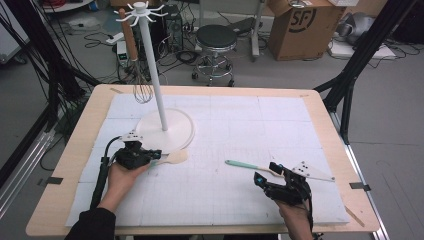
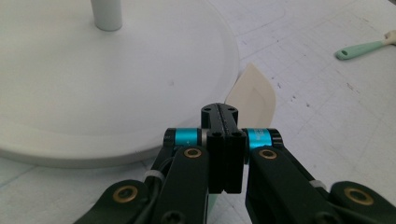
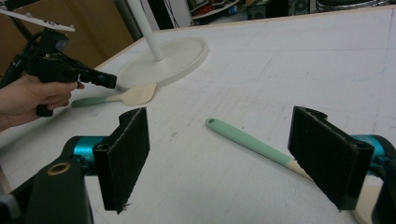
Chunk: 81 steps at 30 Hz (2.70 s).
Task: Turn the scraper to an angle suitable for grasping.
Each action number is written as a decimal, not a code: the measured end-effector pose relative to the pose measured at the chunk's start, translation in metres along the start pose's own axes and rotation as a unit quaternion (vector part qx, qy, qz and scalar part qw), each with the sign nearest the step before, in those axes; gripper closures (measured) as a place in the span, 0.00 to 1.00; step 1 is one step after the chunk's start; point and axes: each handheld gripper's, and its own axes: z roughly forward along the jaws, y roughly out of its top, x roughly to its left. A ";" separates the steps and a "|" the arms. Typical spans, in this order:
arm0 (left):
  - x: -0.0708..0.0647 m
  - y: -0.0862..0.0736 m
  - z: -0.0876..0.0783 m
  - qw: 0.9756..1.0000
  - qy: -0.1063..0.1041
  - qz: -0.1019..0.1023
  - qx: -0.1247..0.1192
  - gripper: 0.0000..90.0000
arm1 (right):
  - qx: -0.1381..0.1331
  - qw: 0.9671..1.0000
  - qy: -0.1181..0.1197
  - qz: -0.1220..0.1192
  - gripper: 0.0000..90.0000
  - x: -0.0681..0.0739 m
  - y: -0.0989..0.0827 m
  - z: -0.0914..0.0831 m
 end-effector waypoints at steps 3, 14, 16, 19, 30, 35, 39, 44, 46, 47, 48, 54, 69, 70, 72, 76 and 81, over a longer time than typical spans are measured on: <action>-0.002 0.001 0.004 1.000 0.014 0.003 0.018 1.00 | 0.001 1.000 0.000 0.002 0.22 0.000 0.000 0.001; -0.005 0.000 0.013 0.998 0.035 0.002 0.044 1.00 | -0.001 1.000 0.000 0.000 0.22 -0.001 0.000 0.000; -0.006 0.000 0.014 0.998 0.033 0.001 0.048 1.00 | 0.000 1.000 0.000 0.003 0.22 -0.001 0.000 0.000; -0.006 0.000 0.014 0.999 0.024 -0.001 0.049 1.00 | -0.001 1.000 0.001 0.000 0.22 -0.001 0.000 0.000; -0.026 -0.001 0.018 0.997 -0.012 0.018 0.074 1.00 | 0.001 1.000 0.000 0.001 0.22 0.000 0.000 0.000; -0.035 -0.001 0.021 0.996 -0.022 0.027 0.081 1.00 | 0.001 1.000 0.001 0.001 0.23 0.001 0.000 0.001; -0.039 -0.002 0.022 0.995 -0.033 0.036 0.085 1.00 | 0.001 1.000 0.000 -0.001 0.23 0.000 0.000 0.001; -0.048 -0.001 0.025 0.993 -0.048 0.052 0.093 1.00 | 0.003 1.000 0.000 -0.001 0.23 0.001 0.000 0.001; -0.050 0.000 0.023 0.994 -0.054 0.049 0.085 1.00 | 0.003 1.000 0.000 -0.002 0.22 0.001 0.000 0.001; -0.051 0.000 0.021 0.994 -0.055 0.048 0.078 1.00 | 0.004 1.000 0.000 -0.001 0.23 0.001 0.000 0.001; -0.052 0.000 0.019 0.995 -0.056 0.045 0.071 1.00 | 0.005 1.000 0.000 -0.001 0.22 0.000 0.000 0.001; -0.058 -0.010 -0.005 0.997 -0.063 0.034 0.039 1.00 | 0.004 1.000 -0.001 -0.001 0.22 0.000 0.000 0.001; -0.038 -0.065 -0.066 0.999 0.007 0.001 0.042 1.00 | 0.004 1.000 0.002 -0.006 0.23 0.005 0.000 0.004; -0.038 -0.066 -0.066 0.999 0.010 0.003 0.042 1.00 | 0.004 1.000 0.002 -0.005 0.23 0.006 0.000 0.004; -0.036 -0.069 -0.066 0.999 0.011 0.002 0.045 1.00 | 0.006 1.000 0.002 -0.006 0.23 0.006 0.000 0.005; -0.034 -0.070 -0.064 0.999 0.017 -0.003 0.041 1.00 | 0.010 1.000 0.002 -0.005 0.23 0.007 -0.001 0.007; -0.023 -0.068 -0.063 0.999 0.020 -0.012 0.032 1.00 | 0.010 1.000 0.001 -0.005 0.23 0.007 -0.001 0.007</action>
